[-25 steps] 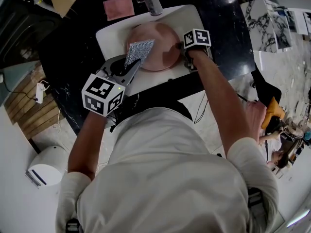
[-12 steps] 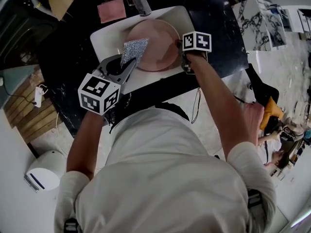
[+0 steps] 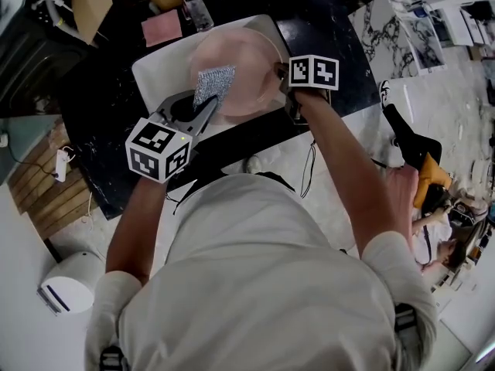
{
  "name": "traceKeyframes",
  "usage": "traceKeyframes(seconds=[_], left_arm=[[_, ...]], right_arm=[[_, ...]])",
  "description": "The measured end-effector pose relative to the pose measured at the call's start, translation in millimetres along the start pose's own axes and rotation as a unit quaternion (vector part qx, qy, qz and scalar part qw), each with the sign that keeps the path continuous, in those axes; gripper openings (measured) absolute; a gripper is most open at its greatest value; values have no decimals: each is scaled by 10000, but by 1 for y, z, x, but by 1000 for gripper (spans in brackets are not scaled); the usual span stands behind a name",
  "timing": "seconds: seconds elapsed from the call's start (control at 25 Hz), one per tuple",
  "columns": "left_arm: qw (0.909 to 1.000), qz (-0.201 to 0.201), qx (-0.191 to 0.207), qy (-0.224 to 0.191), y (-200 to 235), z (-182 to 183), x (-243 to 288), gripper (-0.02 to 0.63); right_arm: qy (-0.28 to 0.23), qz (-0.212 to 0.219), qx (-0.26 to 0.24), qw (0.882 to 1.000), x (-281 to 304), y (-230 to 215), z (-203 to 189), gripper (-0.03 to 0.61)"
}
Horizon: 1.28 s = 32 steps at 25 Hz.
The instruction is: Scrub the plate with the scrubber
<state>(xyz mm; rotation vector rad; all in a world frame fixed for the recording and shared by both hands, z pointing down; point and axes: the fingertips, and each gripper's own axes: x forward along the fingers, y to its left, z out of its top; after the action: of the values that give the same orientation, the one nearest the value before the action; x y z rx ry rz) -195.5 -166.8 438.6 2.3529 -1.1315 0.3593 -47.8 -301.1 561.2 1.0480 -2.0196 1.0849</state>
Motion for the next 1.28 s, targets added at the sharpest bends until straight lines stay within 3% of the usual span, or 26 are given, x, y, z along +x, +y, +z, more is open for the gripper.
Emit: traceKeyframes(seconds=[0.72, 1.28], left_arm=[[9987, -168, 381, 286, -92, 13, 70, 69], [9972, -312, 302, 605, -124, 20, 122, 69]], right_arm=[[-812, 706, 256, 9939, -108, -8, -33, 21], [-1097, 774, 146, 9908, -145, -15, -43, 21]])
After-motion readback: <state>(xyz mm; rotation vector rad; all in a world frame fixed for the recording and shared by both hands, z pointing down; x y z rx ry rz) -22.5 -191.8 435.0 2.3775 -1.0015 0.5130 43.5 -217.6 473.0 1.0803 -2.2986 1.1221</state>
